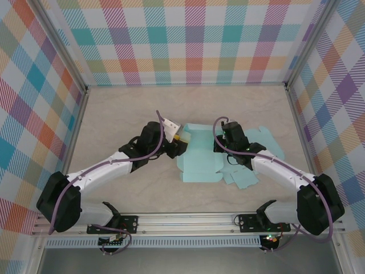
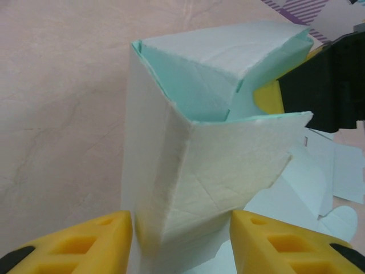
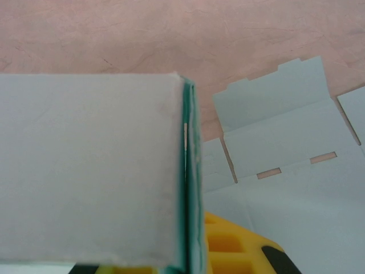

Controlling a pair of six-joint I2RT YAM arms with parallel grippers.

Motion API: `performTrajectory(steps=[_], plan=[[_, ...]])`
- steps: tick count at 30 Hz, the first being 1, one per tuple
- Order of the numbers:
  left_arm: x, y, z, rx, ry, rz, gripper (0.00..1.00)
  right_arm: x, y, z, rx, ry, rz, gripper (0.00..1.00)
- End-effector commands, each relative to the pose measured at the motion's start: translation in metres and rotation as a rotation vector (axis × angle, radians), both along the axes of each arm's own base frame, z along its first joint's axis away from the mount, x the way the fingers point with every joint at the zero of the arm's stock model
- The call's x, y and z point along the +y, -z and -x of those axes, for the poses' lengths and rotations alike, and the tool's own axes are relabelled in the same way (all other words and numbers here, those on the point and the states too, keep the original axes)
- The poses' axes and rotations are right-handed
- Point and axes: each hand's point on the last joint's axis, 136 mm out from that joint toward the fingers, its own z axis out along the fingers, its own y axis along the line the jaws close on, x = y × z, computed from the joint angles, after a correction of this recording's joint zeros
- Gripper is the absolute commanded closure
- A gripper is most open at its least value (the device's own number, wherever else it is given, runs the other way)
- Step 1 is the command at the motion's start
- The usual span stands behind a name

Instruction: Fold the paper box

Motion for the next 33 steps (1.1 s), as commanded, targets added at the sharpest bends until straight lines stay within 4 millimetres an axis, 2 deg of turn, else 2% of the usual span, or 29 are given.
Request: performTrajectory(steps=[1, 16, 29, 33], plan=[[-0.005, -0.011, -0.013, -0.104, -0.016, -0.003, 0.53, 0.011, -0.018, -0.004, -0.035, -0.04, -0.03, 1.0], [-0.004, -0.028, -0.037, -0.325, -0.233, -0.073, 0.77, 0.01, -0.016, -0.003, -0.004, -0.005, -0.021, 1.0], [0.018, -0.027, -0.059, -0.409, -0.515, -0.173, 0.93, 0.014, -0.02, 0.002, -0.01, 0.001, 0.003, 1.0], [0.026, -0.029, -0.063, -0.406, -0.603, -0.133, 0.96, 0.017, -0.02, 0.006, -0.004, 0.008, 0.0, 1.0]])
